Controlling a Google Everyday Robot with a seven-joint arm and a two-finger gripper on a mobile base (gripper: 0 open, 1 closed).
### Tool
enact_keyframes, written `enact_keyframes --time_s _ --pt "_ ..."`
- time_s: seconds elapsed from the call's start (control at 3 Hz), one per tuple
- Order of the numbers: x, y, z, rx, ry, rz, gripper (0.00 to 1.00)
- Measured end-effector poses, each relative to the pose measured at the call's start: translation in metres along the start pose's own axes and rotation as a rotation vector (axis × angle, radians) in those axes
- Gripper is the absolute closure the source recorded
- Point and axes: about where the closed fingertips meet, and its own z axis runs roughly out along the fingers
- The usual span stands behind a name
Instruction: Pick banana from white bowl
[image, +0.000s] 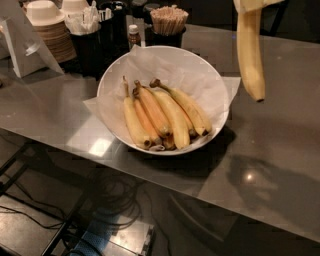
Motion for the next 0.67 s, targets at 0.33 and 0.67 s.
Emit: enact_keyframes --time_s 0.33,0.67 --pt "0.0017 0.0344 -0.0390 -0.015 -0.058 -0.086 1.00" --pt "0.0017 0.0344 -0.0390 -0.014 -0.058 -0.086 1.00"
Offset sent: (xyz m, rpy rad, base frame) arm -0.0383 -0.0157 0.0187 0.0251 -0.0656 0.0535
